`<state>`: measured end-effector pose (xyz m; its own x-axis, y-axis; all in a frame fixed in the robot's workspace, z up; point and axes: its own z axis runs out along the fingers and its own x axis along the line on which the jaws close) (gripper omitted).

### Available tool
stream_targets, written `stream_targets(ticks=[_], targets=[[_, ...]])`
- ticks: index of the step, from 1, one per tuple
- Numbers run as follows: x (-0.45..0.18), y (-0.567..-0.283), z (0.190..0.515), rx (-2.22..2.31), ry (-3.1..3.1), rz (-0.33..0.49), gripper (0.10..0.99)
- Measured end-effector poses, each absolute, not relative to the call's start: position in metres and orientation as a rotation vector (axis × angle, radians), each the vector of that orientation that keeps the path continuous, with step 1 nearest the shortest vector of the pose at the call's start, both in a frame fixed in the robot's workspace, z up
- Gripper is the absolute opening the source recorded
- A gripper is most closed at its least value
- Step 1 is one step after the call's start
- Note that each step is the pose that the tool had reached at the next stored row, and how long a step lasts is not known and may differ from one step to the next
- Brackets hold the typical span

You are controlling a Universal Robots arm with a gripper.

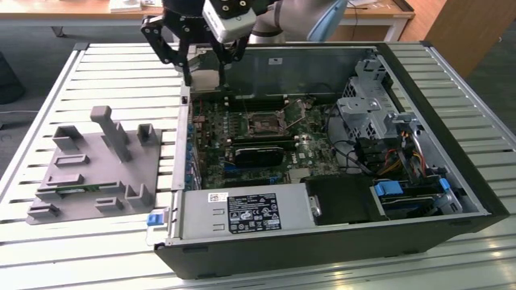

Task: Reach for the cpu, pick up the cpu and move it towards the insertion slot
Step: 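Pick up the cpu and move it towards the insertion slot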

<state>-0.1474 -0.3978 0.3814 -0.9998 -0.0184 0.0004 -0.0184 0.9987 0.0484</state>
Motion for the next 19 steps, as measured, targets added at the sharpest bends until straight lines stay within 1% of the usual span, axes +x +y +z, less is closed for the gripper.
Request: stream_targets(ticks=[9, 19], targets=[[-0.122, -0.387, 0.381, 0.029, -3.140, -0.076, 0.545], [-0.099, -0.362, 0.378, 0.029, -3.140, -0.076, 0.545]])
